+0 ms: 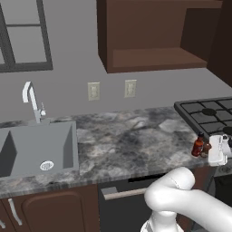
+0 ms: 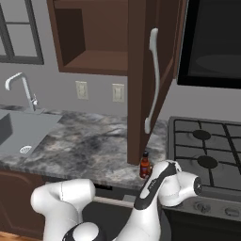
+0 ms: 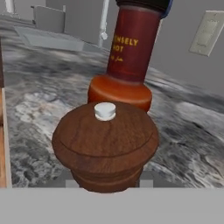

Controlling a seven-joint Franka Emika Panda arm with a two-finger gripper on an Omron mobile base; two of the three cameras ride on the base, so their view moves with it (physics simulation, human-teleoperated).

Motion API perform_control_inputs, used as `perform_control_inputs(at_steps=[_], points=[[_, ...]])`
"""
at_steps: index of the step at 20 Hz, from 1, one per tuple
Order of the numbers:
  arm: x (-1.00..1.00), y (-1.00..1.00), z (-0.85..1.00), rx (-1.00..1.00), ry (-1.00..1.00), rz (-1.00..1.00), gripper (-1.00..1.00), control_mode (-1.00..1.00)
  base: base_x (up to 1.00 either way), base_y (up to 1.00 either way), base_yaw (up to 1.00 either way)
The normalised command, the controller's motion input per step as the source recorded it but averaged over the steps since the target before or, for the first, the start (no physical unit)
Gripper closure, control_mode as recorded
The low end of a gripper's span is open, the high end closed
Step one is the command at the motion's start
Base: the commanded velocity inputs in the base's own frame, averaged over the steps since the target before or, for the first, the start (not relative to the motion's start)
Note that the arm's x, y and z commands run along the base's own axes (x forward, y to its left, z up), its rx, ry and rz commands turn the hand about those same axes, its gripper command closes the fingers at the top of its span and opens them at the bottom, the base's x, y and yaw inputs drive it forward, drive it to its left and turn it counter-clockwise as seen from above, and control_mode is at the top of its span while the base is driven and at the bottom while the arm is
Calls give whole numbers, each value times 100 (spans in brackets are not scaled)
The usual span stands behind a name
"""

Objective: Take 2 condiments from the cabinet and move them on the counter near the stove.Make sure the condiments are lined up with each other, next to each other.

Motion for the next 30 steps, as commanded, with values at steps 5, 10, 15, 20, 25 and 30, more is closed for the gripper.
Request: perform_control_inputs(at_steps=[5,10,15,20,25,30], points=[[8,0,-21,3,-6,11,100,-100,0,0,0],[0,-1,-9,10,-7,10,100,-100,0,0,0],[11,0,-3,12,-2,8,100,-100,0,0,0],[7,0,-34,0,0,7,100,-100,0,0,0],[7,1,-38,0,0,5,100,-100,0,0,0],[0,0,-23,0,0,2,-100,-100,0,0,0]])
